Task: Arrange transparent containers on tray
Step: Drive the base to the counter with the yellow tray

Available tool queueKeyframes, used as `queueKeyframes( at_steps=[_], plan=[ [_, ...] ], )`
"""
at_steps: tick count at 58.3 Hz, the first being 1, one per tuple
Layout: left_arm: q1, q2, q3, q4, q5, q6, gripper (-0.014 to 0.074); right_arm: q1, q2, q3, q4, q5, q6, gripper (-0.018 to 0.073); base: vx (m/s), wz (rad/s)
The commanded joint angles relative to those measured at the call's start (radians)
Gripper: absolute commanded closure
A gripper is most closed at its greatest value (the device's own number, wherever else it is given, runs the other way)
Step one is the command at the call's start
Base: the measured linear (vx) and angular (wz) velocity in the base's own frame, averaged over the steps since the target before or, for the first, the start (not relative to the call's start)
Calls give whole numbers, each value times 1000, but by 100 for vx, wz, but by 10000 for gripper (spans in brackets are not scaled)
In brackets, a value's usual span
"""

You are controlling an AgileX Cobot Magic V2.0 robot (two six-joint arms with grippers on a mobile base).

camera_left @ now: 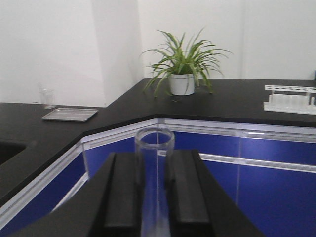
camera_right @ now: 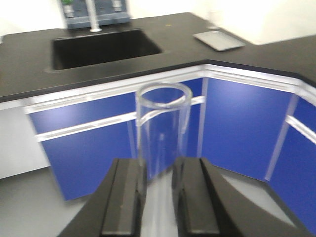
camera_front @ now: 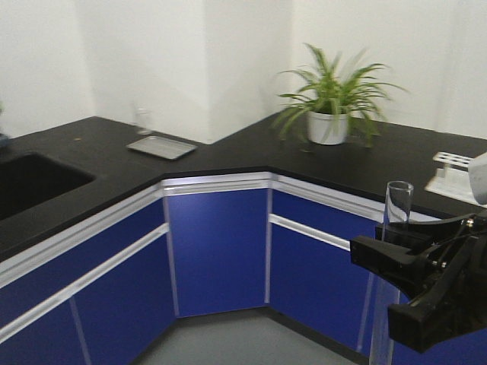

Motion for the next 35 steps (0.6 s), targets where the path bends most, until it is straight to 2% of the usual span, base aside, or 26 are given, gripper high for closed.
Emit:
queueKeyframes(
  at_steps=[1,35],
  plan=[
    [-6,-2,-34,-6,-81,-9,457,-7,-9,-36,12,-74,-10,487,-7,57],
    [-6,-2,-34,-6,-81,-9,457,-7,-9,-36,12,-74,-10,487,1,51]
  ],
)
